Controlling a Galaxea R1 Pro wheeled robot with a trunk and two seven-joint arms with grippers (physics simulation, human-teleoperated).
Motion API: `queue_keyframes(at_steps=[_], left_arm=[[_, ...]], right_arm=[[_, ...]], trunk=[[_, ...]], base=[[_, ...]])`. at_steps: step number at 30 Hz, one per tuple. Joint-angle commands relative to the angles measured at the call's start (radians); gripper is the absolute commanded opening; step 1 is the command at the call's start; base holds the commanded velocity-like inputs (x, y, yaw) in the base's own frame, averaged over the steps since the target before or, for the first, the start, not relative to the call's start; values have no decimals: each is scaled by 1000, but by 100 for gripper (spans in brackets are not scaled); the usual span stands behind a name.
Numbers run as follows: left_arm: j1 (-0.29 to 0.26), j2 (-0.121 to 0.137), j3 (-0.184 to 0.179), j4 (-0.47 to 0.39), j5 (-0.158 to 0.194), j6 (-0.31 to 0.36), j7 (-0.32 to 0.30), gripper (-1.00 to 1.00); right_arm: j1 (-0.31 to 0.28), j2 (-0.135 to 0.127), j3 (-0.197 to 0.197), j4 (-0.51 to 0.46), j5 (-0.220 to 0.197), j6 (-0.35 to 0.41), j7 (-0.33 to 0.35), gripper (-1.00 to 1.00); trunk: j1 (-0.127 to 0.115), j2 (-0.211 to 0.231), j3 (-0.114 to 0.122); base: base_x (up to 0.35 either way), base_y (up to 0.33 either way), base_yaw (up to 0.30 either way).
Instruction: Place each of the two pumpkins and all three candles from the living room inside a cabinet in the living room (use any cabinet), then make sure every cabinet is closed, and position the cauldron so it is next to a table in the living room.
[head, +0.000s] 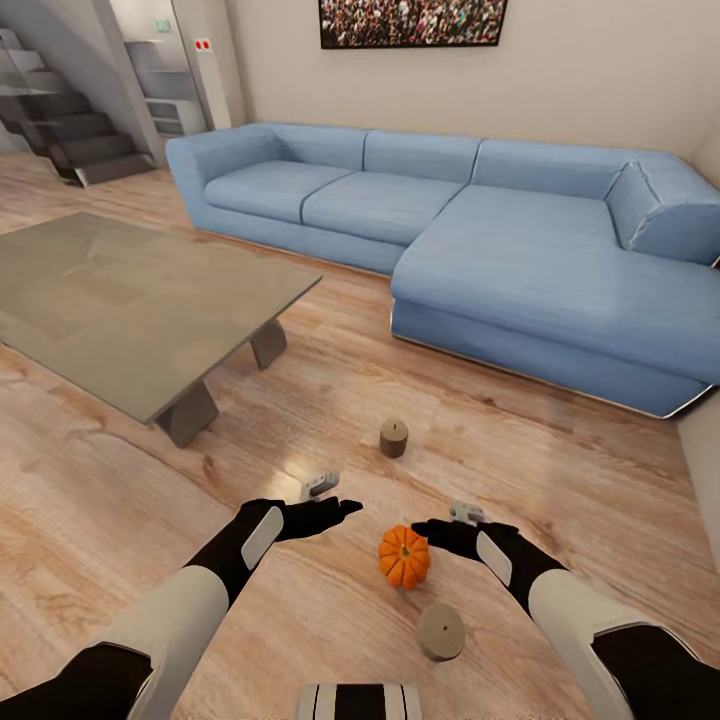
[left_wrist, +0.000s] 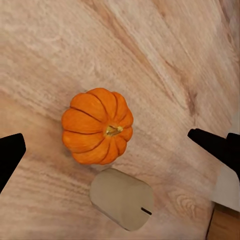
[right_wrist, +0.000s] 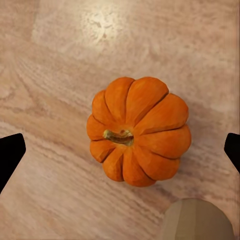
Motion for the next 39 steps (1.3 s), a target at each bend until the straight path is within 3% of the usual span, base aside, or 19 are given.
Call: queue_keyframes(at_steps=[1, 39], left_arm=[[0, 0, -2, 0, 3, 4, 0, 100], [0, -1, -2, 0, 3, 4, 1, 100]], right_arm=[[0, -1, 8, -1, -8, -6, 0, 100], [0, 0, 11, 13, -6, -25, 0, 100]], trunk=[[0, 0, -2], [0, 0, -63]], base=[[0, 0, 0], [0, 0, 0]])
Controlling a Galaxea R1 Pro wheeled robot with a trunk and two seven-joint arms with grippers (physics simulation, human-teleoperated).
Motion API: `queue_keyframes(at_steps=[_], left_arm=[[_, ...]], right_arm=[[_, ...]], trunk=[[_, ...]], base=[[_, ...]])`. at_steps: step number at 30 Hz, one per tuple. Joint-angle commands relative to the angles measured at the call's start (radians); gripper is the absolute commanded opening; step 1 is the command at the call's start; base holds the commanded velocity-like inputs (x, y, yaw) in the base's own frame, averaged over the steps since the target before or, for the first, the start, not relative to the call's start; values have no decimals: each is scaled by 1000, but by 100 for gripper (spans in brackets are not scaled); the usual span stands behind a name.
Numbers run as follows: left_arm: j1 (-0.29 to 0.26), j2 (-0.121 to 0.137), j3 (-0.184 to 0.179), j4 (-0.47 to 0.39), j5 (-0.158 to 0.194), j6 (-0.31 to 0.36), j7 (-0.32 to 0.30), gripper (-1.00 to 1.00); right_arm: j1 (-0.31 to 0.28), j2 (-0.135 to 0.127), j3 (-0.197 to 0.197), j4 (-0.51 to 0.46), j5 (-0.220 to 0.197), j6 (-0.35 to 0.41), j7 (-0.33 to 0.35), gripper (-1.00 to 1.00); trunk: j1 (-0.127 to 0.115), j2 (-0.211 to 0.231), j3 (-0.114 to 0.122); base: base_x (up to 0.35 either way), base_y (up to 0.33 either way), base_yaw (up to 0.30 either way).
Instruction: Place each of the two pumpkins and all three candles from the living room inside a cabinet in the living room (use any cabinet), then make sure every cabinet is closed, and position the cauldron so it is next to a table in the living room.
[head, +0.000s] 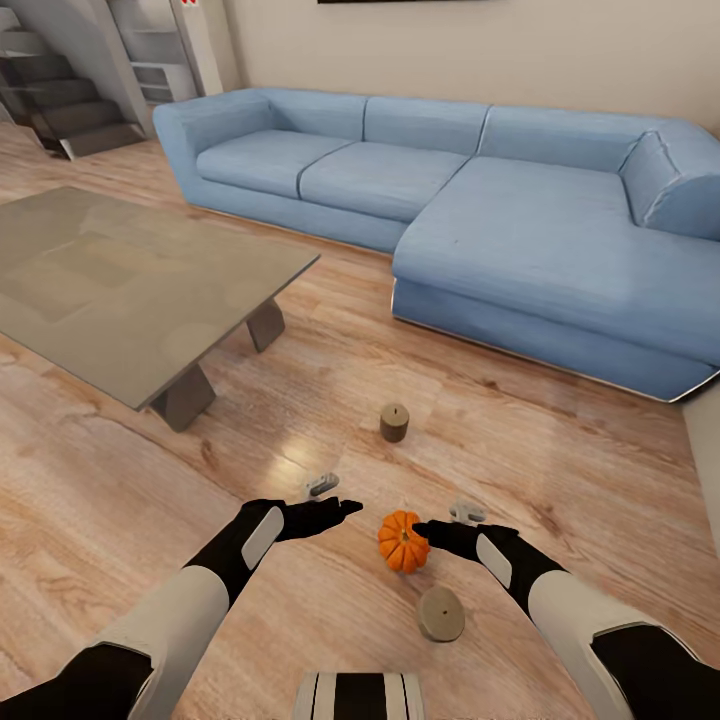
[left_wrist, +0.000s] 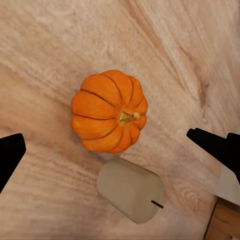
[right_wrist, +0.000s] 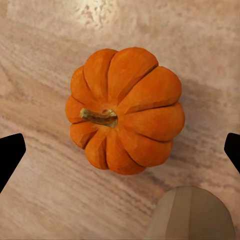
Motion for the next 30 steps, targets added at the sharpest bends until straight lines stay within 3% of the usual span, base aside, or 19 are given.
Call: queue_keyframes(at_steps=[1, 30], left_arm=[[0, 0, -2, -1, 3, 4, 0, 100], [0, 0, -2, -1, 3, 4, 0, 100]], right_arm=[[0, -1, 8, -1, -9, 4, 0, 100], [0, -1, 8, -1, -9, 3, 0, 100]], trunk=[[0, 0, -2], [0, 0, -49]], base=[[0, 0, 0], [0, 27, 0]])
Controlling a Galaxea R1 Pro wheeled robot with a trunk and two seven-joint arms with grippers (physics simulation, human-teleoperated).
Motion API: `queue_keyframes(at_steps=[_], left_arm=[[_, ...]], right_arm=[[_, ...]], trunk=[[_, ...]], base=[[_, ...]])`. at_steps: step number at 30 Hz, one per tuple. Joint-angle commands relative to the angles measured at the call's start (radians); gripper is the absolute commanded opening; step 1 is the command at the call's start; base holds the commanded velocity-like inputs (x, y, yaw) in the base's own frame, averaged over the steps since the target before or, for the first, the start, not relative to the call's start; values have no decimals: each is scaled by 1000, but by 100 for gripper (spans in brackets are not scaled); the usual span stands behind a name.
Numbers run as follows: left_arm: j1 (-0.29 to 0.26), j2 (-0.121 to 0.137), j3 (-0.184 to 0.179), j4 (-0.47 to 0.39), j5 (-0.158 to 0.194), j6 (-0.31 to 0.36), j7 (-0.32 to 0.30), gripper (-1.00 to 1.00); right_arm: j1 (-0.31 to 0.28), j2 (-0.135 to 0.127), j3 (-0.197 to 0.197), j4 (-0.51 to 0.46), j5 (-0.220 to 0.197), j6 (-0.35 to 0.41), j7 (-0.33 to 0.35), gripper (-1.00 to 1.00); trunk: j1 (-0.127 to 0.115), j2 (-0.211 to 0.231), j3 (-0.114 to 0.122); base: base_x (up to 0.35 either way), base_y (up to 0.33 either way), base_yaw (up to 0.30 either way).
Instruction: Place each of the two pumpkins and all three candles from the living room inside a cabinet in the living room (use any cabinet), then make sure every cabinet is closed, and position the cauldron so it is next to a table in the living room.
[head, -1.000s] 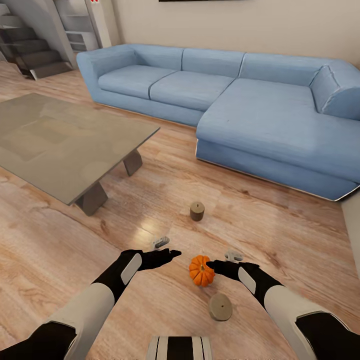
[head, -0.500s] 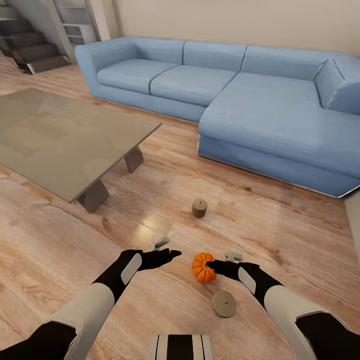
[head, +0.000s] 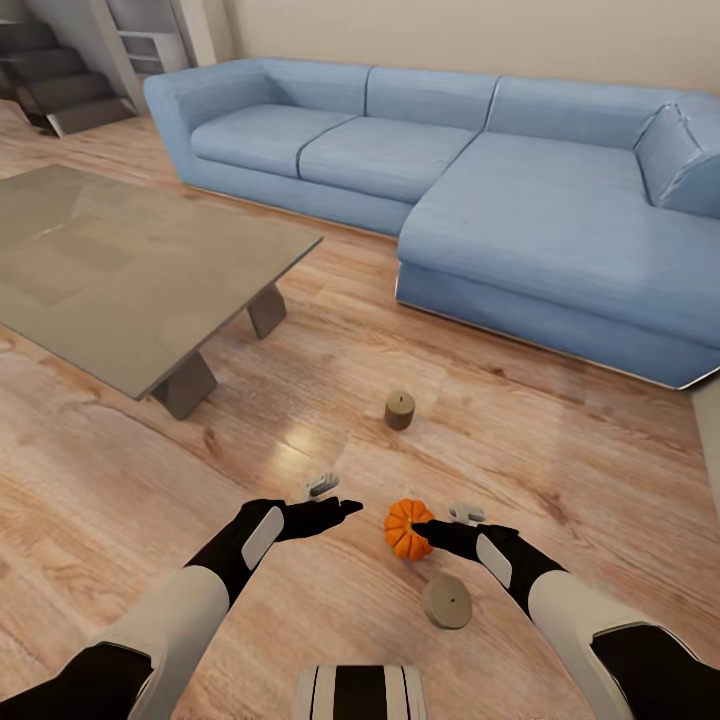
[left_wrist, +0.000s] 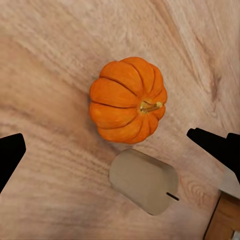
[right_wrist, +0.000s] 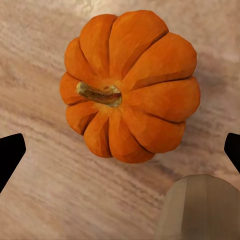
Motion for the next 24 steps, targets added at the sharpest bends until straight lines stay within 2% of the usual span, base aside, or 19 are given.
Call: queue_keyframes(at_steps=[1, 11, 19, 24], left_arm=[[0, 0, -2, -1, 3, 4, 0, 100], [0, 0, -2, -1, 3, 4, -2, 100], [0, 0, -2, -1, 3, 4, -2, 100], [0, 0, -2, -1, 2, 4, -1, 100]], right_arm=[[0, -1, 8, -1, -9, 4, 0, 100], [0, -1, 11, -1, -6, -20, 0, 100], [0, -1, 11, -1, -6, -36, 0, 100], [0, -1, 11, -1, -6, -37, 0, 100]], trunk=[[0, 0, -2], [0, 0, -18], [0, 0, -31], [0, 0, -37]], base=[[0, 0, 0], [13, 5, 0], [233, 24, 0], [93, 2, 0]])
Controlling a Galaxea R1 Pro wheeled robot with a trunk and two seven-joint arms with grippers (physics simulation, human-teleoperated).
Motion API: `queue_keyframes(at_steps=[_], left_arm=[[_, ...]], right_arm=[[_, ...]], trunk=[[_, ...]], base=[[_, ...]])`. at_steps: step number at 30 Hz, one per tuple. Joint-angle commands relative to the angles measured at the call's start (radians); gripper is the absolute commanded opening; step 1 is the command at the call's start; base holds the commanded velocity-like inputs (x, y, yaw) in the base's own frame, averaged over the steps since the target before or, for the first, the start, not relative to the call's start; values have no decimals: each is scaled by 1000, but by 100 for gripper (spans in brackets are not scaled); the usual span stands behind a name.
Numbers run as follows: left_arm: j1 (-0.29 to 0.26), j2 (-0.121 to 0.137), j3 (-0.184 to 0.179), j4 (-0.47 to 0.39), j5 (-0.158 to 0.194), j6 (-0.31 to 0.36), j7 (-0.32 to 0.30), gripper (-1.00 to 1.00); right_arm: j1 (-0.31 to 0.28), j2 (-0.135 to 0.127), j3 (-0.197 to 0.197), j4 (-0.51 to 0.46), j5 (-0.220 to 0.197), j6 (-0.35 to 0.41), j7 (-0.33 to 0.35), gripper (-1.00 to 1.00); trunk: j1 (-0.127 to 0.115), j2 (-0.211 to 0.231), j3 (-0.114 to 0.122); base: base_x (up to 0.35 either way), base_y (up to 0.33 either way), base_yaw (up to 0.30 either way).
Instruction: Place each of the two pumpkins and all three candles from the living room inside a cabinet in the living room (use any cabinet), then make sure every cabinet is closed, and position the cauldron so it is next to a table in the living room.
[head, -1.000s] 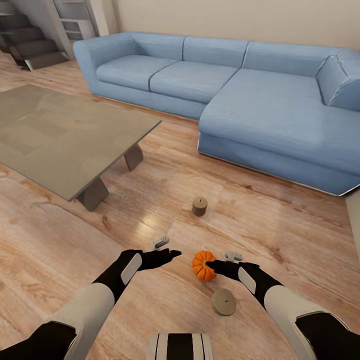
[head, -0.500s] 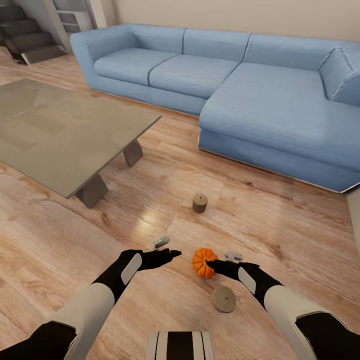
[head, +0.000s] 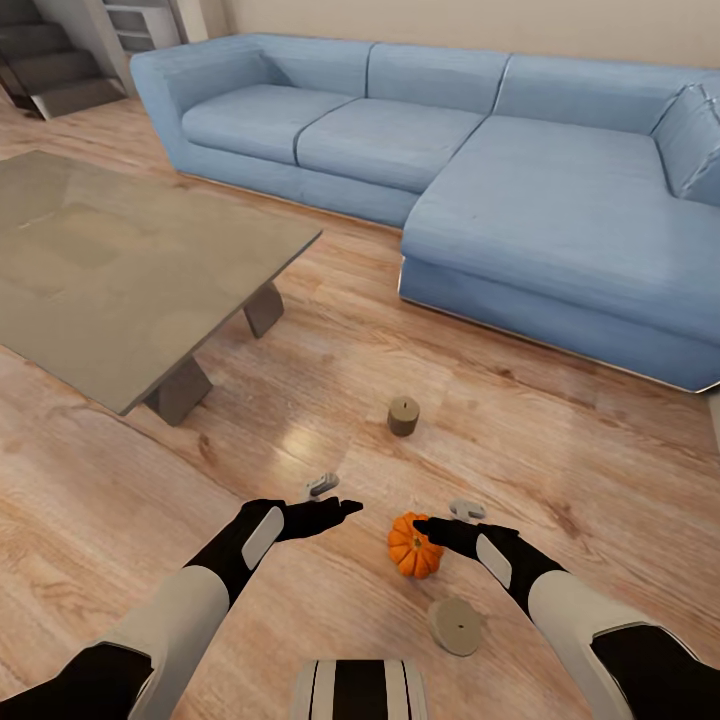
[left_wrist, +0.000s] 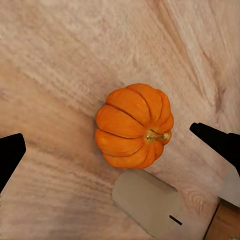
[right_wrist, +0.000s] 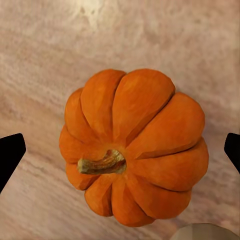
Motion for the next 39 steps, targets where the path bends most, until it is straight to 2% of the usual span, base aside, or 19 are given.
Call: queue_keyframes(at_steps=[1, 39], left_arm=[[0, 0, -2, -1, 3, 4, 0, 100], [0, 1, -2, -1, 4, 4, -9, 100]], right_arm=[[0, -1, 8, -1, -10, 4, 0, 100], [0, -1, 10, -1, -10, 3, 0, 100]], trunk=[[0, 0, -1], [0, 0, -2]], base=[[22, 0, 0], [1, 0, 0]])
